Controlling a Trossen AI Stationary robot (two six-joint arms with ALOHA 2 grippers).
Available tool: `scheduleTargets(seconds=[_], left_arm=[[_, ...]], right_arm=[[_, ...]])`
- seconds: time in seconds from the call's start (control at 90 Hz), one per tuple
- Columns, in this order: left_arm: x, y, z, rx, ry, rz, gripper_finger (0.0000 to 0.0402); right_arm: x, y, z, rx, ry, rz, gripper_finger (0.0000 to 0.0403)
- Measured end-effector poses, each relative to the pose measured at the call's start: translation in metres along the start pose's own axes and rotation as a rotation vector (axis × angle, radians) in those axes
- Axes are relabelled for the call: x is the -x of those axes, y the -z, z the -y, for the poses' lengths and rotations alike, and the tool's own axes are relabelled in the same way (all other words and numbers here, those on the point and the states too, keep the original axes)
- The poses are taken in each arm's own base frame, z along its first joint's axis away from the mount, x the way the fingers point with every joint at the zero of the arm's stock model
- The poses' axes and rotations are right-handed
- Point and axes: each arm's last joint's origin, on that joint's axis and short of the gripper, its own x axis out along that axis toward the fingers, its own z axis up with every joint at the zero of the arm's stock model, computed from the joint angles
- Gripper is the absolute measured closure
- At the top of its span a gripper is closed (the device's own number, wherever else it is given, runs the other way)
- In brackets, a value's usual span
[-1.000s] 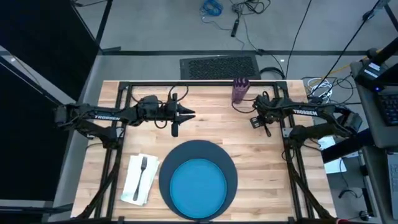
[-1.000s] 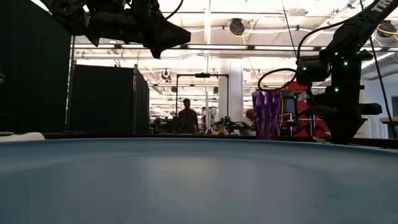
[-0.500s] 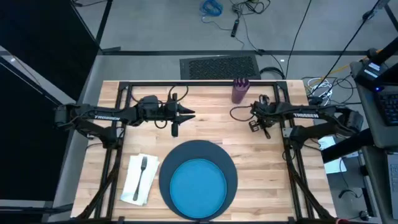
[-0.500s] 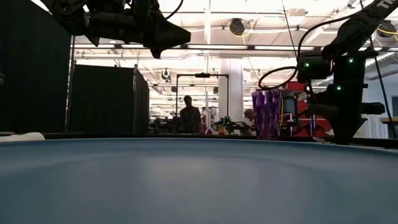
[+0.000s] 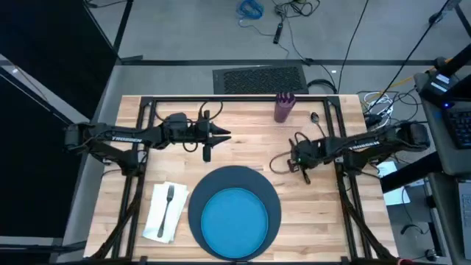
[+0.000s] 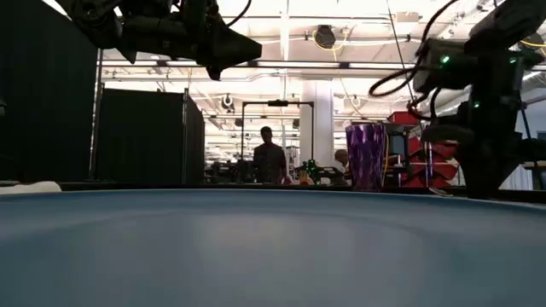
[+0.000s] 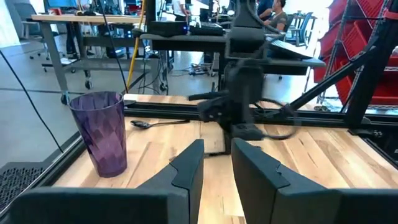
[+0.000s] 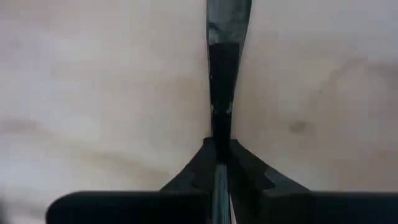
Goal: Set table place
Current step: Move the table knife beside the placemat
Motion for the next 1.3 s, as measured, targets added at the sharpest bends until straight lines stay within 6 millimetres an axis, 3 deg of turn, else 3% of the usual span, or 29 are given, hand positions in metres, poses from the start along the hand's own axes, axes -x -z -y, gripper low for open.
scheduleTargets(seconds=[0.211, 0.511, 0.689, 1.033, 1.3], left_arm=[[0.000, 0.000, 0.000, 0.000, 0.000, 0.000, 0.0333], [0.000, 0.000, 0.000, 0.000, 0.000, 0.000, 0.0333], [0.000, 0.000, 0.000, -0.001, 0.000, 0.000, 0.0333], [0.000, 0.000, 0.000, 0.000, 0.000, 0.000, 0.0333], [0.000, 0.000, 0.000, 0.000, 0.000, -0.004, 0.0333]], right_arm=[[0.001, 0.038, -0.014, -0.044, -0.107, 0.001, 0.0399], [-0.004, 0.093, -0.020, -0.167, -0.176, -0.046, 0.0402], [-0.004, 0.115, -0.038, -0.182, -0.188, -0.098, 0.0402], [-0.005, 0.143, -0.074, -0.178, -0.190, -0.138, 0.0402], [-0.005, 0.150, -0.088, -0.183, -0.191, -0.160, 0.0402]])
